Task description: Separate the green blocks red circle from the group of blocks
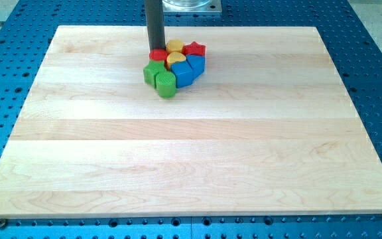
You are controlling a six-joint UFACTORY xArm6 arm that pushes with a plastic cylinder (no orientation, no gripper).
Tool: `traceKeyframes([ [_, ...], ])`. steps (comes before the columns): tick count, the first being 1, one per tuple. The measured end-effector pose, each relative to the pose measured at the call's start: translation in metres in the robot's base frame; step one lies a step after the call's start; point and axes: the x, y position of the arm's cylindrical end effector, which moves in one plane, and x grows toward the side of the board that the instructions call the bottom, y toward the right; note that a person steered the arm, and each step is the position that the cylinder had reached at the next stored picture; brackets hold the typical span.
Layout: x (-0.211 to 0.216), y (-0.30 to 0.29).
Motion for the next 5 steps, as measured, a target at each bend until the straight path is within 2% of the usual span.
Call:
traceKeyframes([
  [1,0.014,-0.002],
  [3,0.122,0.008],
  [4,0.084,-0.015],
  [5,0.025,-0.029],
])
